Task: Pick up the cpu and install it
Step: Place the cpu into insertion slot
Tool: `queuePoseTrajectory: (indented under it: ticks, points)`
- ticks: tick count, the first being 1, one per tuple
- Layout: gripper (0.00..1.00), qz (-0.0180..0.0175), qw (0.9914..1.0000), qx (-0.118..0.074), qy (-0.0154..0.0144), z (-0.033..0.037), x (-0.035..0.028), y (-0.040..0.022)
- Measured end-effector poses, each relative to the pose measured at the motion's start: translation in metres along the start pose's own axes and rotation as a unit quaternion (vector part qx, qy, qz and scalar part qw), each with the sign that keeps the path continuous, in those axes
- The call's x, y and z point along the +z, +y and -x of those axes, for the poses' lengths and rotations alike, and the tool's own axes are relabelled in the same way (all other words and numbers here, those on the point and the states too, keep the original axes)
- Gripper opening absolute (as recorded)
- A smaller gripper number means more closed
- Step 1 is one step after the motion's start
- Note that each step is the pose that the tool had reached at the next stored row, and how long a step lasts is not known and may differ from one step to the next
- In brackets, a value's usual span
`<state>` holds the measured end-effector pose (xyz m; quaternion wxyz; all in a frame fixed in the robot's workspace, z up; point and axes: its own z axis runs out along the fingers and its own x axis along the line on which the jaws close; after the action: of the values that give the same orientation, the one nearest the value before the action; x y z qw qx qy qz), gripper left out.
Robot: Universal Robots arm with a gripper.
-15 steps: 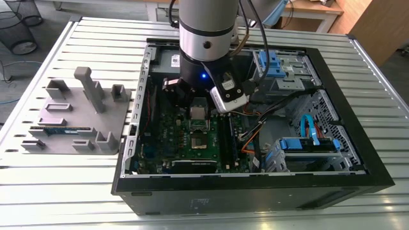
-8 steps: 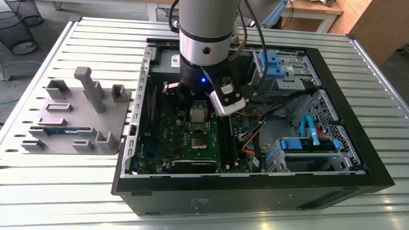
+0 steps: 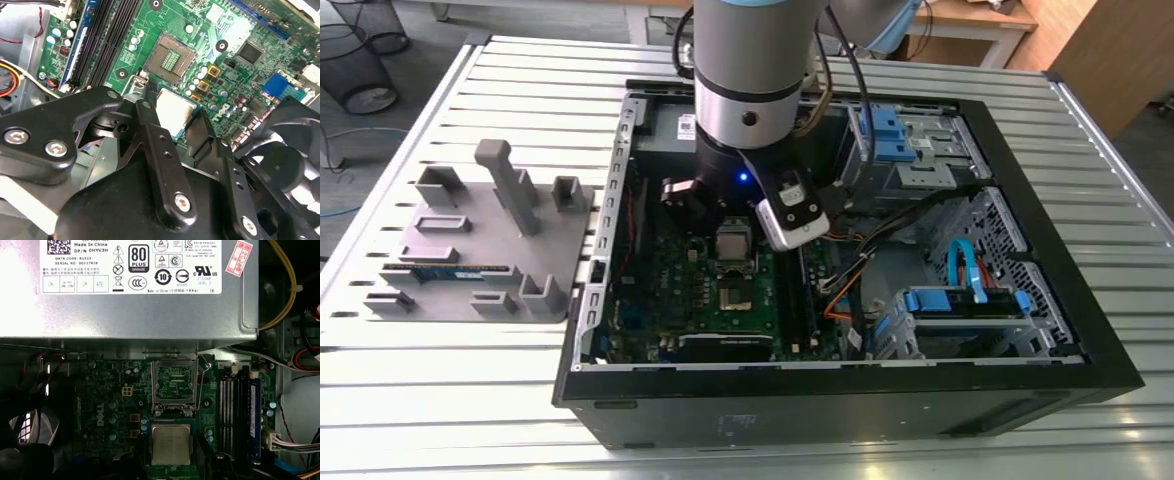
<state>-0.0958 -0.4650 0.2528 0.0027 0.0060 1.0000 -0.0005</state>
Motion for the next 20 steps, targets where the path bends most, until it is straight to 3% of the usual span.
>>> queuePoseTrajectory:
  ticks: [7,14,20]
  points:
    - [0.47,0.0,1.0,0.0,0.0,-0.0001,0.0111,0.0]
    - [0.47,0.0,1.0,0.0,0.0,-0.0002,0.017,-0.0003]
    - [0.47,0.0,1.0,0.0,0.0,-0.0001,0.0227,-0.0049]
